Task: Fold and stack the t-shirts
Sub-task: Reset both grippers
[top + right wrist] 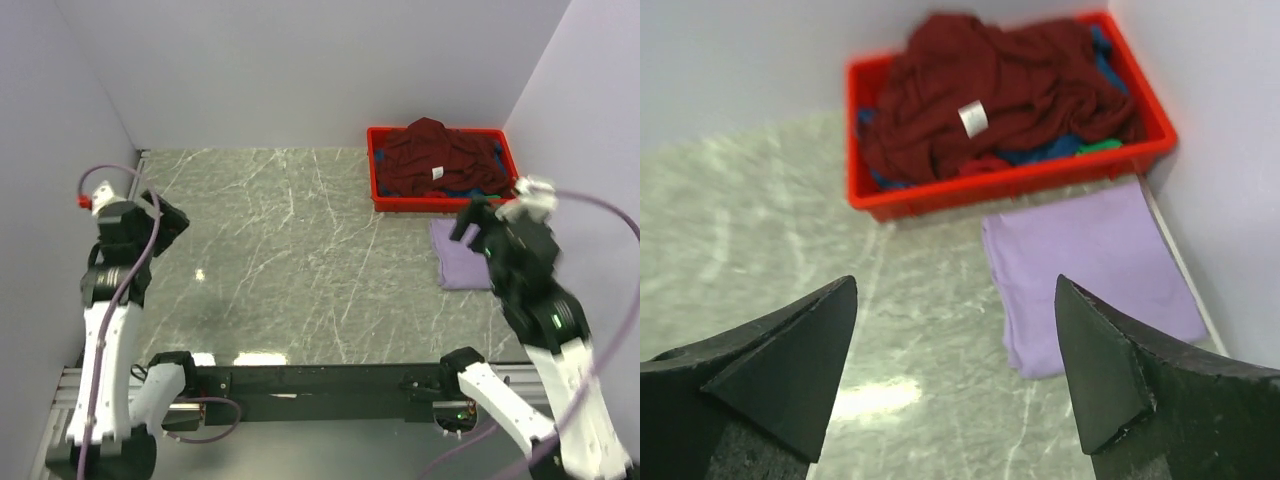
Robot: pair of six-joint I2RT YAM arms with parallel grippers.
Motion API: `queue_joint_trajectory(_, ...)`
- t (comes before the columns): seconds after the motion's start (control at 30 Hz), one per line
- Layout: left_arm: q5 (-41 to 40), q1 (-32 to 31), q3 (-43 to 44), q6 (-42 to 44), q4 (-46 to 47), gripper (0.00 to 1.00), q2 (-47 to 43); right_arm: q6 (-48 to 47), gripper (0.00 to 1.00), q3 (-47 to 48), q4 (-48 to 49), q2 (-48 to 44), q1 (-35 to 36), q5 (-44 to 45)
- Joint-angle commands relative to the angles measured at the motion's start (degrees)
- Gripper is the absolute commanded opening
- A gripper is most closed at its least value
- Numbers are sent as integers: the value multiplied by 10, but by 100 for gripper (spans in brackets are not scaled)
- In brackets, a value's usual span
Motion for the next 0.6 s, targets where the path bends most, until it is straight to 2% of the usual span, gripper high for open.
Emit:
queue_joint_trajectory(0.0, -111, 2, 50, 25, -57, 99, -77, 3, 86, -50, 24, -102, -1, -37)
queue_joint_trajectory(0.13, -186, 2, 70, 17, -88, 99, -122, -3, 87, -122, 65, -220, -1, -63)
queue_joint_trajectory(0.2, -218, 2, 65, 5, -104, 99, -136, -11, 88, -148, 76, -243, -1, -79)
queue_joint_trajectory(0.4, -236, 2, 36, -5, -111, 99, -199, -11, 88, -190, 85, -296, 11, -61)
queue_joint_trajectory(0.57, -265, 2, -26, -2, -74, 99, -250, -18, 89, -225, 90, -352, 22, -54)
